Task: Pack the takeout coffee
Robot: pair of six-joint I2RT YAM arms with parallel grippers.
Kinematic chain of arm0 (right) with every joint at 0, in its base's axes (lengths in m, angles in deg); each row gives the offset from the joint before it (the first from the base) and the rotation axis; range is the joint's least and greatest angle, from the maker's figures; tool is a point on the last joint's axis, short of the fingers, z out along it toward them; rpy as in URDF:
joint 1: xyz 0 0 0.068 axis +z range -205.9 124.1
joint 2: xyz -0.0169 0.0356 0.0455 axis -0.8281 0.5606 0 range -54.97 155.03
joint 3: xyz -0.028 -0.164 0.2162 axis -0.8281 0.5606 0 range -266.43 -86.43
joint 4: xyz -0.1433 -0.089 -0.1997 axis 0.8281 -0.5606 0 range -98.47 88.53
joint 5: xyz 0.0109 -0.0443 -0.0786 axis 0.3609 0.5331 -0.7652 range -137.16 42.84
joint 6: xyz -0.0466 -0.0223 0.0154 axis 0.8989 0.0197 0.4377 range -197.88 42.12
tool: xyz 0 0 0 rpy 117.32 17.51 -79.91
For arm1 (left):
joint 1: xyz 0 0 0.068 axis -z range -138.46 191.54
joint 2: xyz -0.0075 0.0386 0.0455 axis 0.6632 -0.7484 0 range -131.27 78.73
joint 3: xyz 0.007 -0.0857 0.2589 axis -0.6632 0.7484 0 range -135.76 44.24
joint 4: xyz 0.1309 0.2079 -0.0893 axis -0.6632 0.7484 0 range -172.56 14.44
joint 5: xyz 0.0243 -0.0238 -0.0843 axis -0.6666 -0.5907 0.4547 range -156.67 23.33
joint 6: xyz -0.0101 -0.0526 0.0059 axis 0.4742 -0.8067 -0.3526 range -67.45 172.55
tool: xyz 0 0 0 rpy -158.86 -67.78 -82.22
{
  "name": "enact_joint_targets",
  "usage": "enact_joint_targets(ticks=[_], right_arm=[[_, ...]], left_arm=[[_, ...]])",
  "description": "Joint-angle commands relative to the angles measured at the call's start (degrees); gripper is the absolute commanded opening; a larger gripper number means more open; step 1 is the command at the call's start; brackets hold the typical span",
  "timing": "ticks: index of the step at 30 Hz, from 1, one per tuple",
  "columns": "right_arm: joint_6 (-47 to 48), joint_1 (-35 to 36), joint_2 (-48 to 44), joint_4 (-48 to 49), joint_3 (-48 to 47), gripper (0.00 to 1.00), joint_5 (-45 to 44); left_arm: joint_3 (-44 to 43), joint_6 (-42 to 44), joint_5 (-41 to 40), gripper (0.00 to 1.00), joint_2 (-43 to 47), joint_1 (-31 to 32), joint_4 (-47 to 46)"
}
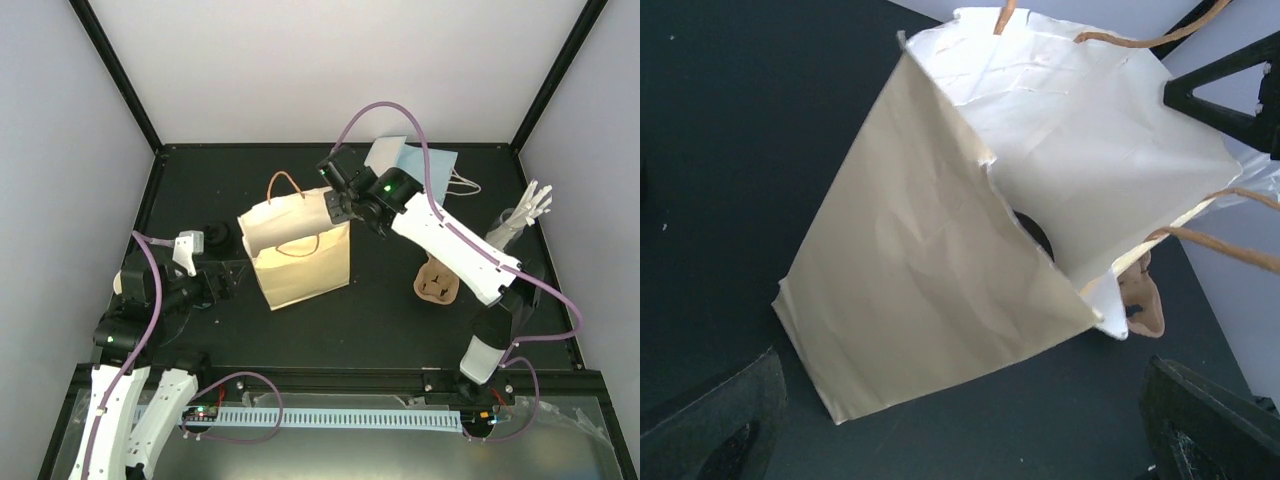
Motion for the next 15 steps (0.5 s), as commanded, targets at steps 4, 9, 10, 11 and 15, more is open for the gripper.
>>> enact_joint_targets(ticks=[4, 9, 10, 11, 15], right_arm=[[2.34, -7.31, -0.3, 1.04, -3.2, 0.05, 1.02], [3.22, -13.36, 0.49, 2.05, -3.16, 0.05, 1.41], [3.3, -14.51, 0.75, 2.12, -3.16, 0.05, 1.3], [3.32, -15.7, 1.06, 2.15, -3.16, 0.06, 1.22], [2.96, -19.2, 1.71, 2.41, -3.33, 0.09, -0.21]], left_arm=[[-1.61, 0.94, -1.6, 0.99, -1.24, 0.23, -1.43], [-1.2, 2.0, -2.5, 0.99, -2.79, 0.19, -1.58], [-1.32, 2.3, -3.02, 0.99, -3.39, 0.19, -1.28], [-1.47, 2.62, -3.68, 0.99, -3.94, 0.18, -0.84], [-2.45, 4.59, -7.67, 0.99, -6.95, 0.11, 1.91]])
